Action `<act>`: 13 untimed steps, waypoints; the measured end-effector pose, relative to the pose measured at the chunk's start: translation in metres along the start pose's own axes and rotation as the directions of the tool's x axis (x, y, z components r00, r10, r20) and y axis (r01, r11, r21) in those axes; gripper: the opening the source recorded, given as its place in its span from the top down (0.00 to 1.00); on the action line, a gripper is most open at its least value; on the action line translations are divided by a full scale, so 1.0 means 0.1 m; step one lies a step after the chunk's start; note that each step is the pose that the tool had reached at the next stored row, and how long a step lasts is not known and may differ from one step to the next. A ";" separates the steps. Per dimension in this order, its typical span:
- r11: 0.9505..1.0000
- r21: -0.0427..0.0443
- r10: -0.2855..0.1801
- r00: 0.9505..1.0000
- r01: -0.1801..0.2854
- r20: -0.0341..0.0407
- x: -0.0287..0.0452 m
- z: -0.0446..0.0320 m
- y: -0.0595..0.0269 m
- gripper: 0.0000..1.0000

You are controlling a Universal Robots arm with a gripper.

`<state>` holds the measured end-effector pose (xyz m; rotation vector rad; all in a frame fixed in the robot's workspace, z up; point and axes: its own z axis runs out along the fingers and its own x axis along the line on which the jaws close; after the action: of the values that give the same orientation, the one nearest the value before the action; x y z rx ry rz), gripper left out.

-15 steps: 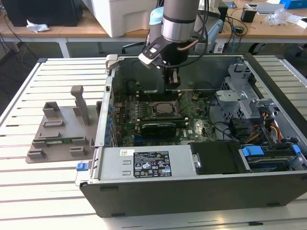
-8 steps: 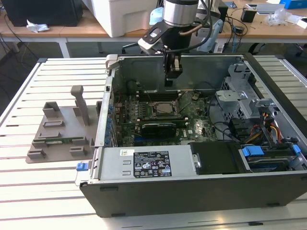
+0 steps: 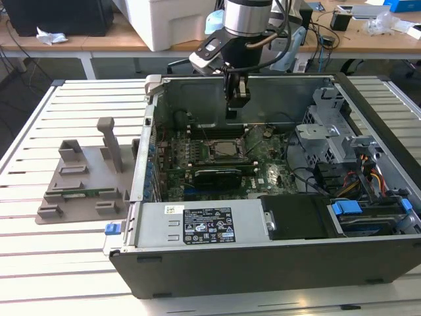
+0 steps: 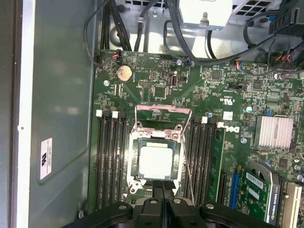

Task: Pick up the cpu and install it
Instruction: 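Close the cpu cover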

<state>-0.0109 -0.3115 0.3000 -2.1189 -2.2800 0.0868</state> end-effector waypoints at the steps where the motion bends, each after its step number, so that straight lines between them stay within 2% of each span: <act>1: 1.000 0.000 0.000 1.000 0.000 0.000 0.000 0.000 0.000 0.89; 3: 1.000 0.000 0.000 1.000 0.000 0.000 -0.003 -0.004 0.050 0.89; 5: 1.000 0.000 0.000 1.000 0.000 0.000 -0.011 -0.011 0.163 0.89; 13: 1.000 0.001 0.000 1.000 0.000 0.000 -0.034 -0.031 0.521 0.89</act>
<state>0.0414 -0.3110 0.3000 -2.1183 -2.2795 0.0880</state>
